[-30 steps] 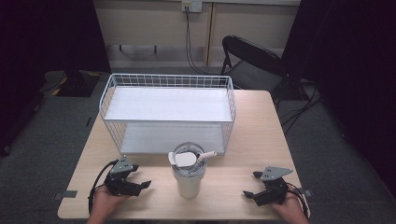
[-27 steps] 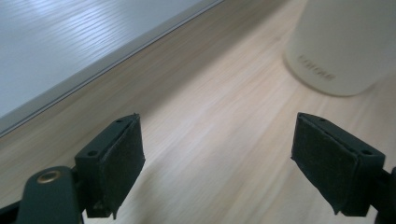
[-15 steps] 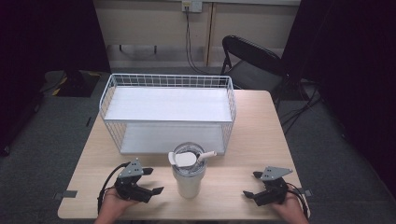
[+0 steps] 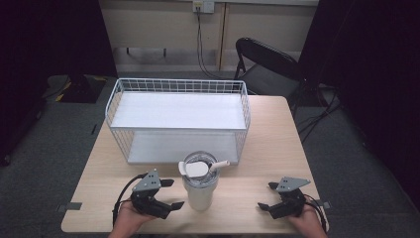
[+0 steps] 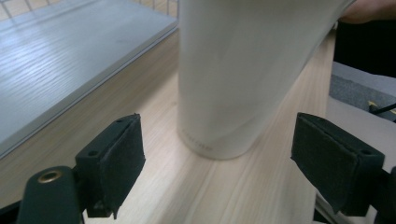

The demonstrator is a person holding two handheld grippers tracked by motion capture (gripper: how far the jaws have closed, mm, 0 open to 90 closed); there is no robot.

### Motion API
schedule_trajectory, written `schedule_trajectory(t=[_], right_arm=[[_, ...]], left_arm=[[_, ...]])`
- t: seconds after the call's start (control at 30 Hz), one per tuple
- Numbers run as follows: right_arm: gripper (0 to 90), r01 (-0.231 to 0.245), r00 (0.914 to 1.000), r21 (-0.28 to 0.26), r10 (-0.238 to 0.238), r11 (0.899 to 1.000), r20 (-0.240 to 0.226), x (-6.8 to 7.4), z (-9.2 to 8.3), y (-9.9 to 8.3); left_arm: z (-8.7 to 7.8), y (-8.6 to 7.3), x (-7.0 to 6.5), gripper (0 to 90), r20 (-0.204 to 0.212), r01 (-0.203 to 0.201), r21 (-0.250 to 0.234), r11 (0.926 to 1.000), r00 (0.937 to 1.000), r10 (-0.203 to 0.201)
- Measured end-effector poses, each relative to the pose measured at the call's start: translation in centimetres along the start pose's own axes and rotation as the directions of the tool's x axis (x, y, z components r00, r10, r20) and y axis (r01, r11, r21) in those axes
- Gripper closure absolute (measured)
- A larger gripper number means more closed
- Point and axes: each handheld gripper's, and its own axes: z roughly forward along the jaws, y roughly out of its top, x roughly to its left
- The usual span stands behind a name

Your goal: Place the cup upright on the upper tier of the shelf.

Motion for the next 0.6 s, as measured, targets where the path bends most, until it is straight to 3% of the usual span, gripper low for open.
schedule_trajectory(t=[0.4,0.43,0.6], right_arm=[[12.9,-0.002,1.0,0.0,0.002,1.0,0.002,0.0,0.0,0.0],[12.9,-0.002,1.0,0.0,0.002,1.0,0.002,0.0,0.0,0.0],[12.9,-0.002,1.0,0.0,0.002,1.0,0.002,0.0,0.0,0.0]], left_arm=[[0.8,1.3,-1.1,16.2,0.037,-0.033,-0.082,0.9961,0.9987,0.036],[0.9,1.4,-1.2,16.2,0.047,-0.032,-0.114,0.9929,0.9982,0.038],[1.4,1.5,-1.4,16.2,0.041,-0.043,-0.157,0.9866,0.9979,0.051]])
